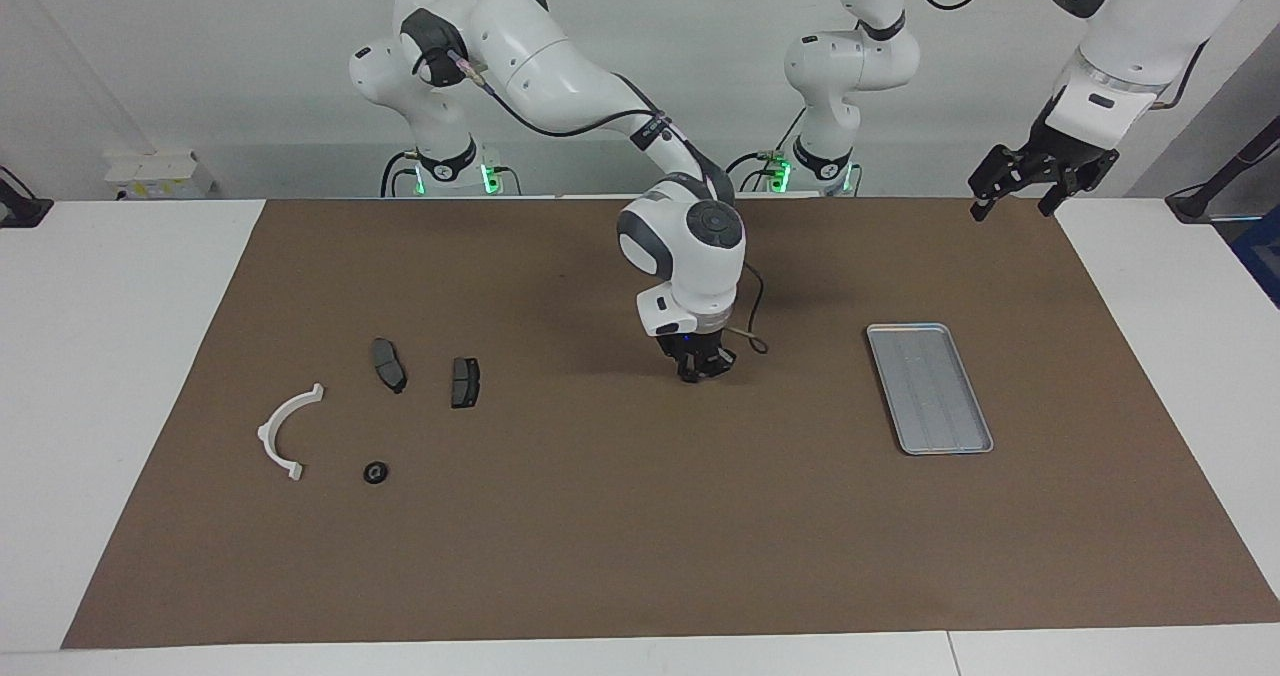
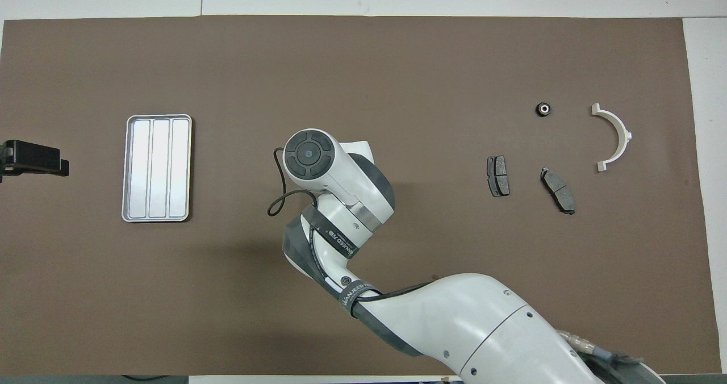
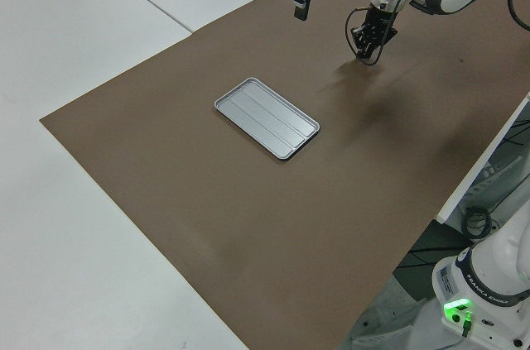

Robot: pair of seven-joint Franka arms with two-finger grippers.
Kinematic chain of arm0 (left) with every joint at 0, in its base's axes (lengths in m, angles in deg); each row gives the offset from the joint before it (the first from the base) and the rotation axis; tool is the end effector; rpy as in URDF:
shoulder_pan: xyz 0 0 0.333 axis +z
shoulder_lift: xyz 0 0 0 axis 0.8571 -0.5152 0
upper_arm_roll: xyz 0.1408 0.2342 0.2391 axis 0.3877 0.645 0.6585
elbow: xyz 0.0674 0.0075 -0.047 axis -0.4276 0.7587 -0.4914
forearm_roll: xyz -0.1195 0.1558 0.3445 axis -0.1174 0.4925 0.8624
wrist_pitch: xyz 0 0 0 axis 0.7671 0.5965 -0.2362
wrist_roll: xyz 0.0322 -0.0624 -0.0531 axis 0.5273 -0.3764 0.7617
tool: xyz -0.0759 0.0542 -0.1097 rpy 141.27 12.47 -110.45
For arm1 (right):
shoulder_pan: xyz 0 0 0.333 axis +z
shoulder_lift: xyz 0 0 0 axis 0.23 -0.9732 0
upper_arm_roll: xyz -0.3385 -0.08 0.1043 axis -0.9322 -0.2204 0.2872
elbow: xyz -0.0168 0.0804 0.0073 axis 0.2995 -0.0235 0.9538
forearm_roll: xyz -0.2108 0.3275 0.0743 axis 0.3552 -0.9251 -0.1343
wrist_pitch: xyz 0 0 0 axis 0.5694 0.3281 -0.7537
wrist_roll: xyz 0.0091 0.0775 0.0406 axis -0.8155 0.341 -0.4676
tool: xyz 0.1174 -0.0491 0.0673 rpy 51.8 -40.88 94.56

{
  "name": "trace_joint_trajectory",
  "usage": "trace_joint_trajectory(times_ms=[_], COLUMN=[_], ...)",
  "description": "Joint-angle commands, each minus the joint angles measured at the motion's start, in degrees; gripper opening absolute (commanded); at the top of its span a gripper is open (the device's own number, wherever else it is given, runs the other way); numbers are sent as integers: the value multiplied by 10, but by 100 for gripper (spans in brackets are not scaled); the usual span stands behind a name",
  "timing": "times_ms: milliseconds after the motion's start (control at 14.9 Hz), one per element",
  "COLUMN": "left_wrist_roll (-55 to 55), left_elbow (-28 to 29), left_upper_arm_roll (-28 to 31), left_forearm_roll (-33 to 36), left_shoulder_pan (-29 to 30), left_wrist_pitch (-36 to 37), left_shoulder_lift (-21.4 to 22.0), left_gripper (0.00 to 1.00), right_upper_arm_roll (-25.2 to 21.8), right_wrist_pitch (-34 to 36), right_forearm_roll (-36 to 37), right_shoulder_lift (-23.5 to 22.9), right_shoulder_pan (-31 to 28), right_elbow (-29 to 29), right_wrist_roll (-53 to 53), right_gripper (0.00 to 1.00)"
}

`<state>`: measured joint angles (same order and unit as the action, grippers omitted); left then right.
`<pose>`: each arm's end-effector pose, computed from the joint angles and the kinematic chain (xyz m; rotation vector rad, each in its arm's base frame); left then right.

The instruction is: Place bearing gear from tray to pile

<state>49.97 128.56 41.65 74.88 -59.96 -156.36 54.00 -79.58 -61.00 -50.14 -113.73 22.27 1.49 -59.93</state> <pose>0.5260 -0.0034 0.6372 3.1191 0.0203 0.0004 0.5922 0.4793 0.2933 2.9740 -0.9026 0.0307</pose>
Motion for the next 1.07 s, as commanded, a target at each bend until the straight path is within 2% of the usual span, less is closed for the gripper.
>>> trace_joint_trajectory(times_ms=[0, 201, 470, 604, 738, 1007], left_wrist_roll=[-10, -10, -10, -10, -10, -9], left_elbow=[7, 7, 8, 8, 7, 9], left_upper_arm_roll=[3, 3, 3, 3, 3, 4], left_forearm_roll=[-3, -3, -3, -3, -3, -3], left_shoulder_pan=[-6, -6, -6, -5, -5, -5], left_wrist_pitch=[9, 12, 12, 14, 15, 14], left_shoulder_lift=[8, 8, 9, 9, 9, 9], left_gripper=[100, 100, 100, 100, 100, 100], right_upper_arm_roll=[5, 7, 7, 8, 8, 7], right_wrist_pitch=[91, 151, 180, 153, 98, -2], right_forearm_roll=[11, 4, 3, 3, -5, -14], right_shoulder_lift=[2, 31, 61, 67, 82, 86], right_shoulder_pan=[-39, -102, -197, -246, -291, -331], right_elbow=[63, 87, 77, 46, -12, -89], right_wrist_roll=[58, 187, 412, 496, 573, 645], right_gripper=[0, 0, 0, 0, 0, 0])
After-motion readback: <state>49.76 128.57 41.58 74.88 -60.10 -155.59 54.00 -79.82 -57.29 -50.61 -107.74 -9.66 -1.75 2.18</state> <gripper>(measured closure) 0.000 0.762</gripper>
